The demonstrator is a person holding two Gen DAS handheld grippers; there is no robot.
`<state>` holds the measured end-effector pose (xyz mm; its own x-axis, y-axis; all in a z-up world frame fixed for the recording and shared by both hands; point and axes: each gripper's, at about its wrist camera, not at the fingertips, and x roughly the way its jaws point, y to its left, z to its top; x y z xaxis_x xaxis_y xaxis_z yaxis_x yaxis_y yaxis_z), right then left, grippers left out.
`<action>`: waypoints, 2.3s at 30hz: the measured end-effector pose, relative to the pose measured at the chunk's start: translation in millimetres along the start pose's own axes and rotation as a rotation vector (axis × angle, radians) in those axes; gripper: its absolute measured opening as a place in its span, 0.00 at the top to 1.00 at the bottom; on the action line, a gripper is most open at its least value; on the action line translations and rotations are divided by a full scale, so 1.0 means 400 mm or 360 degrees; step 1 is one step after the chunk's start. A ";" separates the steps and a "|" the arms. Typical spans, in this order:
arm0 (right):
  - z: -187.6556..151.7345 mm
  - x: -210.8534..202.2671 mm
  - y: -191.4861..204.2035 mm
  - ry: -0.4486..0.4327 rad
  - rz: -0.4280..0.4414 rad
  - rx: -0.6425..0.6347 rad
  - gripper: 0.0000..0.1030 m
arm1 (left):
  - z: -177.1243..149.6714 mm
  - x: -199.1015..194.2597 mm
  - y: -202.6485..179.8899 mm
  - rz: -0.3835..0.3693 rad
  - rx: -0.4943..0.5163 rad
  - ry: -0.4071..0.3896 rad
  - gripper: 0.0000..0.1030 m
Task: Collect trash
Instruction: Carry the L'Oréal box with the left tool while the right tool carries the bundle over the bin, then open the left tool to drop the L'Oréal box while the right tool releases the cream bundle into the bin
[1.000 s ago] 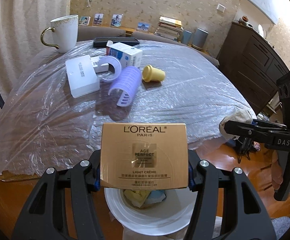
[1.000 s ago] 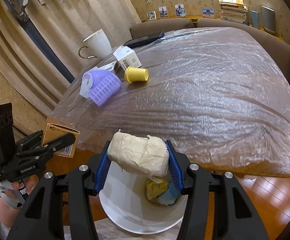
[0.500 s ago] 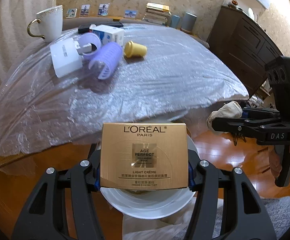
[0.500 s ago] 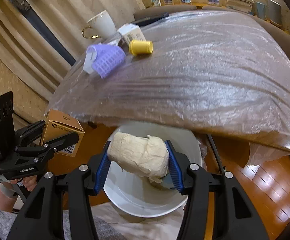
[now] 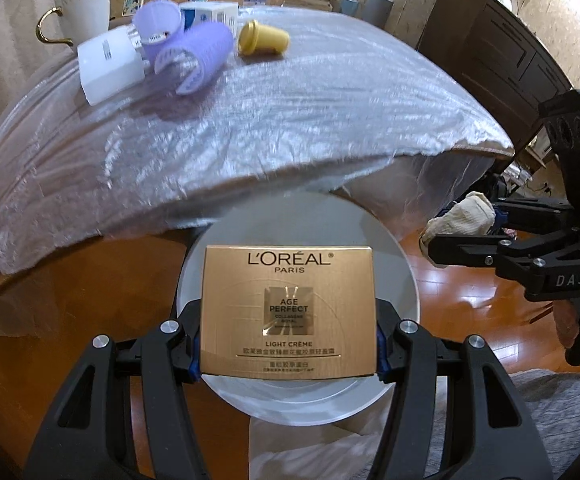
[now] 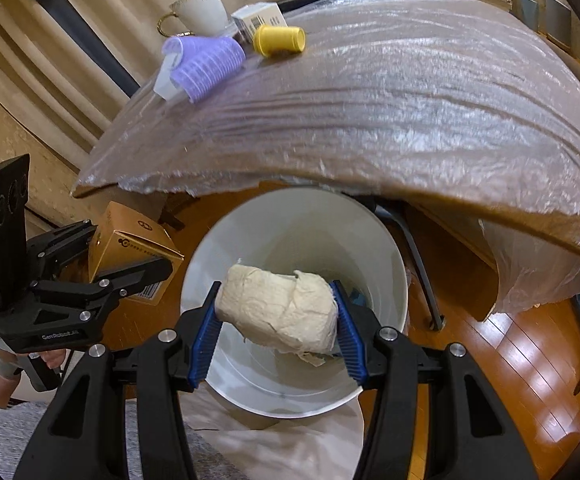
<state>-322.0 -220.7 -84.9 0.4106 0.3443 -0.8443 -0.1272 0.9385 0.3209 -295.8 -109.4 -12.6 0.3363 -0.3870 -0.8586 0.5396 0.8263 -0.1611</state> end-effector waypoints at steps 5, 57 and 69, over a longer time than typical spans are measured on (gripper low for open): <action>-0.013 0.030 -0.004 0.0038 -0.0022 -0.0006 0.50 | -0.011 0.033 0.002 0.0008 -0.0001 0.0043 0.42; -0.046 0.259 -0.020 0.0294 -0.0227 -0.0145 0.50 | -0.043 0.251 -0.015 0.0142 0.0159 0.0274 0.42; -0.046 0.271 -0.015 0.0312 -0.0252 -0.0127 0.50 | -0.047 0.265 -0.009 0.0140 0.0176 0.0294 0.42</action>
<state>-293.4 -188.4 -186.2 0.2492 0.1838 -0.9509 -0.1495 0.9774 0.1498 -276.8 -145.7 -112.2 0.2442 -0.2257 -0.9431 0.5992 0.7998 -0.0363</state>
